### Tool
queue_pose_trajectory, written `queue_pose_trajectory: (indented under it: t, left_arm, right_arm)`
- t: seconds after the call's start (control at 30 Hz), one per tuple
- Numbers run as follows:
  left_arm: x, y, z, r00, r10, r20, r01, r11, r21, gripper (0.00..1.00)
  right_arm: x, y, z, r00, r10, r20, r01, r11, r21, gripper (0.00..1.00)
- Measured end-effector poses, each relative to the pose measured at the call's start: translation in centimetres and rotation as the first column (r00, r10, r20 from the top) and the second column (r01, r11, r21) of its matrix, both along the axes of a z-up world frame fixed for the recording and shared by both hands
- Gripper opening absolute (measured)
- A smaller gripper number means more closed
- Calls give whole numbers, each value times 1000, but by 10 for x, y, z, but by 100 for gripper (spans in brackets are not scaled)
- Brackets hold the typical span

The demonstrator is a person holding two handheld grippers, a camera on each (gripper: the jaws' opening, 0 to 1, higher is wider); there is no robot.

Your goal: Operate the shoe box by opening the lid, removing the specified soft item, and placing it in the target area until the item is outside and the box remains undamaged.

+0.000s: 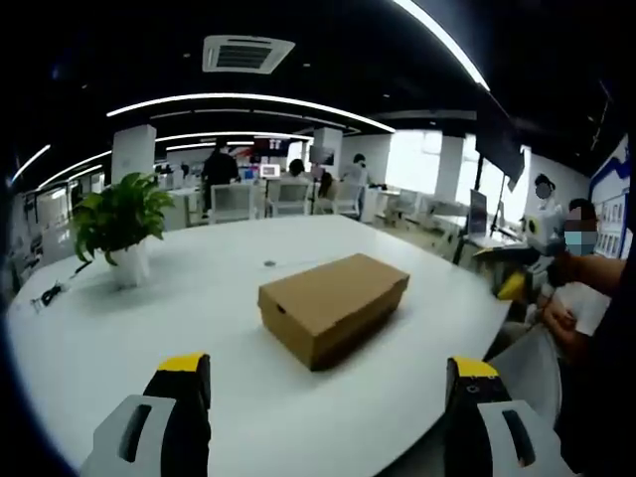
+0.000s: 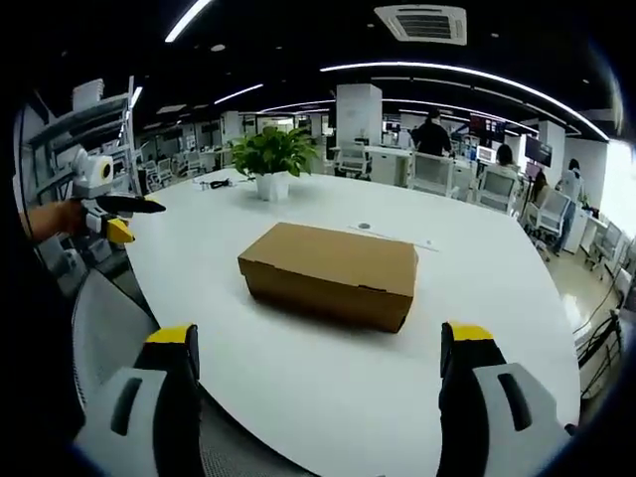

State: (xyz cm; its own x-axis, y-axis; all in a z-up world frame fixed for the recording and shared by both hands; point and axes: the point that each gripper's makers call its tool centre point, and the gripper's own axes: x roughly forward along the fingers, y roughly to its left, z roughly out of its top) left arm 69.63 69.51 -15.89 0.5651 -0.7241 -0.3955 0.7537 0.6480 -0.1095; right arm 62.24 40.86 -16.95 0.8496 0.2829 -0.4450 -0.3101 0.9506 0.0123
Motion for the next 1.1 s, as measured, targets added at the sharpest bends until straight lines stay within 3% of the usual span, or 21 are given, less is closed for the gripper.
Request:
queue_pose_trajectory:
  t: [1.1]
  left_arm:
    - [2,-2,-9,1000,-11,7,11,1000,28,100]
  right_arm:
    - [-1,-9,1,1000,-12,8,12,1000,4,96]
